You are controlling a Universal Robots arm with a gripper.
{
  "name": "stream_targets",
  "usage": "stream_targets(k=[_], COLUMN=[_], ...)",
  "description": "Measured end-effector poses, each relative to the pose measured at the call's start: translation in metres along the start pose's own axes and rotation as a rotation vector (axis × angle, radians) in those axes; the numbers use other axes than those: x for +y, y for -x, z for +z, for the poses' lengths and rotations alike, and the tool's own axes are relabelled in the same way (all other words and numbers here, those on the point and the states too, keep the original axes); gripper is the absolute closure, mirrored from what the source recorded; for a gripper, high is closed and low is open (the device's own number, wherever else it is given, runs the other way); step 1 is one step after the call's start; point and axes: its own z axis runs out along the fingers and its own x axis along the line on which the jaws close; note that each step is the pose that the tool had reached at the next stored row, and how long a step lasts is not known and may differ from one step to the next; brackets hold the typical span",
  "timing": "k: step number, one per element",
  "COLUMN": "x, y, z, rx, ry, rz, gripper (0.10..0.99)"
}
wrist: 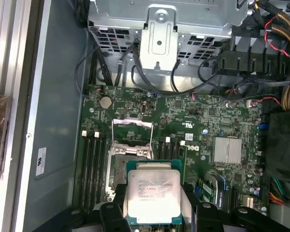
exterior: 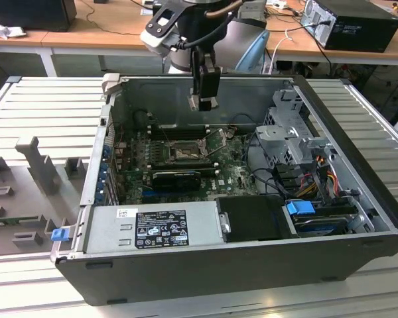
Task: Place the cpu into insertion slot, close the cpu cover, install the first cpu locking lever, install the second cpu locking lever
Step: 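Place the cpu into insertion slot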
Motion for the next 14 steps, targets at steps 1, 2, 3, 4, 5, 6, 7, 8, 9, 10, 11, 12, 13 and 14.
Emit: stream_targets(k=[1,2,3,4,5,6,7,8,9,10,11,12,13,14], x=[0.0,0.0,-0.0001,-0.0001,-0.0001,-0.0001,-0.0002,-0.0002,-0.0002,-0.0003,-0.0005,-0.0006,-0.0008,-0.0009], y=[0.0,0.0,0.0,0.0,0.0,0.0,0.0,0.0,0.0,0.0,0.0,0.0,0.0001,0.0001], z=[0.0001,0.0004,0.0008,0.0012,0.0015,0.0017,0.0021,0.0024,0.003,0.0036,0.0051,0.0064,0.0093,0.0113], rx=[-0.0005,-0.0019,-0.0031,-0.0041,-0.0049,-0.0055,-0.0064,-0.0072,-0.0079,-0.008,-0.0081,-0.008,-0.0079,-0.0078], ry=[0.0,0.0,0.0,0.0,0.001,0.001,0.001,0.001,0.001,0.0,-0.001,-0.001,-0.004,-0.006], rz=[0.006,0.022,0.039,0.051,0.06,0.067,0.08,0.089,0.098,0.101,0.101,0.101,0.101,0.101], gripper=[0.561,0.561,0.561,0.561,0.561,0.561,0.561,0.561,0.561,0.561,0.561,0.561,0.561,0.561])
